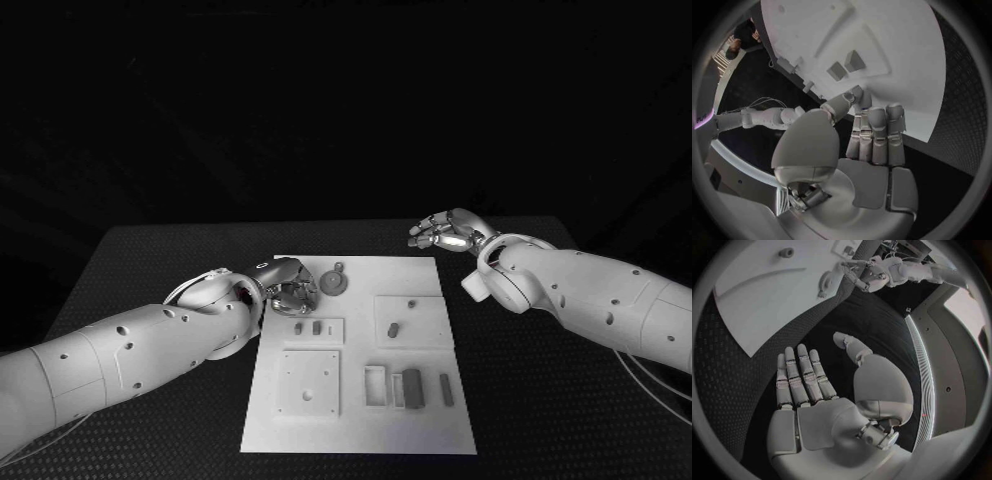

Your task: Assemble the parts on the task board

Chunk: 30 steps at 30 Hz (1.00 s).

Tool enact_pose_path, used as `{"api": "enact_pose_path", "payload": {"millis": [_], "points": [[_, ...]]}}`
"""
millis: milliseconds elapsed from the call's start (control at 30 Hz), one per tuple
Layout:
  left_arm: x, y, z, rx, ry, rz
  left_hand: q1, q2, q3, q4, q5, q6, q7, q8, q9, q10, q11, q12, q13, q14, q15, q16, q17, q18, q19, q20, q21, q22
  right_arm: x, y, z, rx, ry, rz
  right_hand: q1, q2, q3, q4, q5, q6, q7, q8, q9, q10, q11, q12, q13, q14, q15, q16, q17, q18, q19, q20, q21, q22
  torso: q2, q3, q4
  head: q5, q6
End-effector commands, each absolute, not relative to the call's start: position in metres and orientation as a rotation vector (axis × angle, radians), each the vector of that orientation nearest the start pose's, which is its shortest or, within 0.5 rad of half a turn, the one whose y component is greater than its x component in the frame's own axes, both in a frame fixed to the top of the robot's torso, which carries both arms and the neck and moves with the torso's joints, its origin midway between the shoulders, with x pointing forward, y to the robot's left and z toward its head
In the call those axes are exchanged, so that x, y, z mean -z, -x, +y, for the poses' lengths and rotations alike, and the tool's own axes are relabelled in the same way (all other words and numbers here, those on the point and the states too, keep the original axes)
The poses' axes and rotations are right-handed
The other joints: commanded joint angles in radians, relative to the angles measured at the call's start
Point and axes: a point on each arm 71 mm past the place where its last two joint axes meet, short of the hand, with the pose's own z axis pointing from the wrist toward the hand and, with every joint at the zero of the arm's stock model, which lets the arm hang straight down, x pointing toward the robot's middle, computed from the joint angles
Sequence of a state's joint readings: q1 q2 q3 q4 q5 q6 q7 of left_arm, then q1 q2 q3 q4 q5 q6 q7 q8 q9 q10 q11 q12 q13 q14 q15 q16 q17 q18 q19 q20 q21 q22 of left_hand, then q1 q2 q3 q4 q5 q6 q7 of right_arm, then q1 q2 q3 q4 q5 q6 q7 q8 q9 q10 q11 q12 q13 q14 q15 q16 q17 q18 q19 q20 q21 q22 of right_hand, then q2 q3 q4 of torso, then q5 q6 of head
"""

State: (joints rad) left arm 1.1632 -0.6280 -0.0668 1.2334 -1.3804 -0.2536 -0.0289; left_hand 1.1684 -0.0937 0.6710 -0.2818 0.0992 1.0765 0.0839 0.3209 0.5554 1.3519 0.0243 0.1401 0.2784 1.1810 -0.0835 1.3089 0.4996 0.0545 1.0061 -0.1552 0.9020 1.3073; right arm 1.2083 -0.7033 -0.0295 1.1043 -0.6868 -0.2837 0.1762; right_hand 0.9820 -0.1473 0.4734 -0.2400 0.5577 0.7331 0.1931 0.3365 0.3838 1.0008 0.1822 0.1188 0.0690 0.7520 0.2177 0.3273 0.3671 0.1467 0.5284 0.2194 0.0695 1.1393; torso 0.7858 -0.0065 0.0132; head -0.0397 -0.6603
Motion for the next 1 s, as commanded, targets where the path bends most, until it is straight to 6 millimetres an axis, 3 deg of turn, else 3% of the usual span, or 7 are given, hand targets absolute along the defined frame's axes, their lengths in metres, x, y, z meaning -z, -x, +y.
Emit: {"api": "enact_pose_path", "payload": {"millis": [33,433,833,1000], "points": [[0.2427,-0.5191,0.1708,0.639,-0.152,1.832,0.002,0.009,0.004,0.0,0.004,0.005,0.003,0.002,0.001,0.004,-0.001,-0.005,0.0,0.004,-0.005,0.006,-0.001,0.033,0.003,-0.029,0.006,0.017,0.1982,-0.557,-0.2598,-0.957,-0.561,1.616,-0.007,0.004,0.004,0.0,0.002,-0.008,0.006,0.005,-0.001,0.002,0.004,-0.007,0.0,-0.008,0.001,0.003,-0.001,-0.007,-0.007,-0.001,-0.004,0.001,0.001,-0.0001,-0.0016,0.001,0.001],[0.2433,-0.5191,0.172,0.653,-0.124,1.836,0.0,0.009,0.003,-0.001,0.003,-0.001,0.006,-0.001,0.001,0.0,0.0,-0.009,0.0,0.002,-0.004,0.004,-0.001,0.033,0.002,-0.028,0.006,0.017,0.1982,-0.557,-0.2601,-0.956,-0.561,1.615,-0.007,0.004,0.004,0.0,0.002,-0.008,0.006,0.005,-0.001,0.002,0.004,-0.007,0.0,-0.008,0.001,0.004,-0.002,-0.007,-0.007,-0.001,-0.004,0.001,0.0,0.0004,-0.0002,-0.002,0.0],[0.2409,-0.5185,0.1722,0.679,-0.11,1.798,0.011,-0.008,0.001,-0.005,0.001,-0.031,0.018,-0.016,-0.001,0.001,0.0,-0.008,0.003,-0.004,-0.003,0.002,-0.002,0.033,-0.005,-0.026,0.004,0.017,0.1983,-0.5571,-0.2604,-0.956,-0.562,1.615,-0.007,0.004,0.004,0.0,0.002,-0.009,0.006,0.005,-0.002,0.002,0.004,-0.007,0.0,-0.008,0.001,0.004,-0.002,-0.007,-0.007,-0.001,-0.004,0.001,0.001,-0.0007,0.0002,-0.004,-0.001],[0.2404,-0.5192,0.1738,0.683,-0.093,1.789,0.02,-0.021,0.0,-0.004,0.001,-0.081,0.036,-0.043,-0.012,0.0,0.001,-0.009,0.004,-0.005,-0.003,0.001,-0.003,0.031,-0.004,-0.027,0.004,0.017,0.1982,-0.5571,-0.2606,-0.955,-0.562,1.614,-0.007,0.004,0.003,0.0,0.002,-0.009,0.006,0.005,-0.002,0.001,0.005,-0.007,0.0,-0.008,0.001,0.004,-0.002,-0.007,-0.007,-0.001,-0.004,0.001,0.0,0.0,-0.0001,-0.003,0.0]]}}
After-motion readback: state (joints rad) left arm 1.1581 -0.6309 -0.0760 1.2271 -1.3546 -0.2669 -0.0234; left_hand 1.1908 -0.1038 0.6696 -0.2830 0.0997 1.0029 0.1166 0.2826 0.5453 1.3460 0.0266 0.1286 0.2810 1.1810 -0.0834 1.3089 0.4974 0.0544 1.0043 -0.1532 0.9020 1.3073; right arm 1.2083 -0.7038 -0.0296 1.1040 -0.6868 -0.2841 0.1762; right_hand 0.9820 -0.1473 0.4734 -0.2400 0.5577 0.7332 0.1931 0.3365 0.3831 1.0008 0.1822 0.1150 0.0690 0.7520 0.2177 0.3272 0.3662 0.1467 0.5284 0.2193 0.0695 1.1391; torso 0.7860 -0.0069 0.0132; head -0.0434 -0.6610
